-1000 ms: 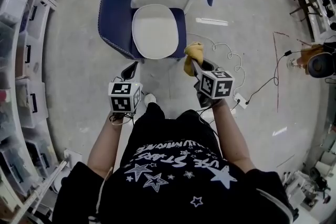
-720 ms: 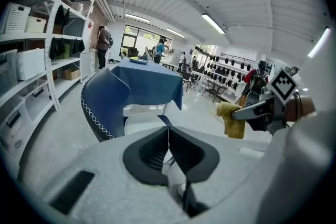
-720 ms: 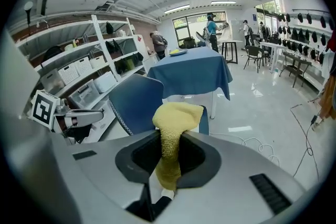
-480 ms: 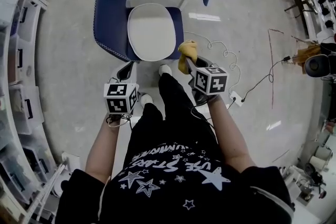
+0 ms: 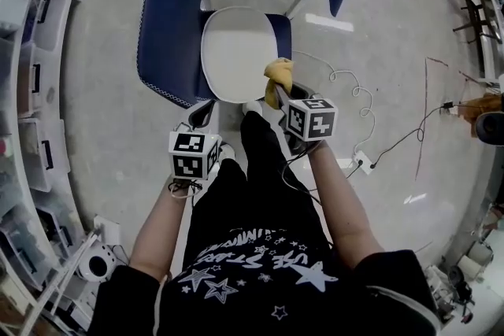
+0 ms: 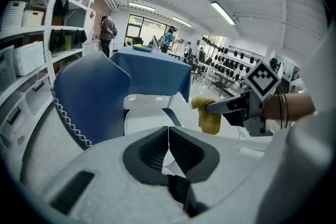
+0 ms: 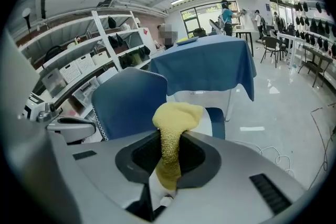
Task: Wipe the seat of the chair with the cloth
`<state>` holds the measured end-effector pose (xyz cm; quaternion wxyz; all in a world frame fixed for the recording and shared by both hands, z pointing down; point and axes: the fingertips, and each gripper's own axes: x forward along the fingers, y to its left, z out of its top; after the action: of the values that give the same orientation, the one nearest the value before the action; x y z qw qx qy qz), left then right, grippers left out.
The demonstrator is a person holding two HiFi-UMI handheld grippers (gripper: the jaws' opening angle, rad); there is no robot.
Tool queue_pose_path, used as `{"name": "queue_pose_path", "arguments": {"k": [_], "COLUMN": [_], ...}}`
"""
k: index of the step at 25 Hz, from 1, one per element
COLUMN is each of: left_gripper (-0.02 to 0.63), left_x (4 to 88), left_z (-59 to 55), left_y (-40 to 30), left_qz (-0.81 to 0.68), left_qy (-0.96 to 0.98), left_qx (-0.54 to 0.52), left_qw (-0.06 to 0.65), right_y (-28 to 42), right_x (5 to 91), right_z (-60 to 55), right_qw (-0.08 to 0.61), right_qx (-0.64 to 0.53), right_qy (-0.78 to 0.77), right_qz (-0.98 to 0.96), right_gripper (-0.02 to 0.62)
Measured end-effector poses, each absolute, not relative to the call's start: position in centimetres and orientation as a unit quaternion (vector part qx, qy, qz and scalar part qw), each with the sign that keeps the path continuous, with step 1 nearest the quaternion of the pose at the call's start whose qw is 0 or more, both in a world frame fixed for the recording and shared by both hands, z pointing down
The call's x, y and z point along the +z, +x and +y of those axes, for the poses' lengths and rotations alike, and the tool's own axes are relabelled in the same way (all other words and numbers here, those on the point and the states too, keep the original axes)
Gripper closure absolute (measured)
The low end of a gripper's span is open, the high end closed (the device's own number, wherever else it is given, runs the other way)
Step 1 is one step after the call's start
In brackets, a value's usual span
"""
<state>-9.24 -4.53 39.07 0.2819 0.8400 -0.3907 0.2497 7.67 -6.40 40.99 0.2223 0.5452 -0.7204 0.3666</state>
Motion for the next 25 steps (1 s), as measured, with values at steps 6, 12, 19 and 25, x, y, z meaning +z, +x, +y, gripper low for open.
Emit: {"name": "queue_pose_path", "arguments": {"k": [6, 12, 19, 25], "left_gripper": [0.586, 0.586, 0.586, 0.586], "left_x": [42.8, 46.1, 50.8, 54.2], "left_z": [-9.1, -14.0, -18.8, -21.0], "left_y": [-6.0, -4.7, -3.9, -4.6], "left_qz": [-0.409, -0.427, -0.453, -0.478], "left_qy": [0.821, 0.806, 0.787, 0.761], "left_qx": [0.259, 0.261, 0.272, 0.273], "left_qw": [0.303, 0.316, 0.319, 0.343], "right_y": [10.6, 11.4, 10.9, 8.4], "right_x": [44.8, 48.7, 53.8, 58.3], "right_z": [-11.5, -16.7, -22.3, -26.1], "right_qw": [0.229, 0.249, 0.27, 0.296], "right_qx": [0.379, 0.381, 0.378, 0.374], "right_qy": [0.53, 0.51, 0.474, 0.438], "right_qz": [-0.723, -0.73, -0.748, -0.762], "right_gripper": [0.526, 0.526, 0.526, 0.526]}}
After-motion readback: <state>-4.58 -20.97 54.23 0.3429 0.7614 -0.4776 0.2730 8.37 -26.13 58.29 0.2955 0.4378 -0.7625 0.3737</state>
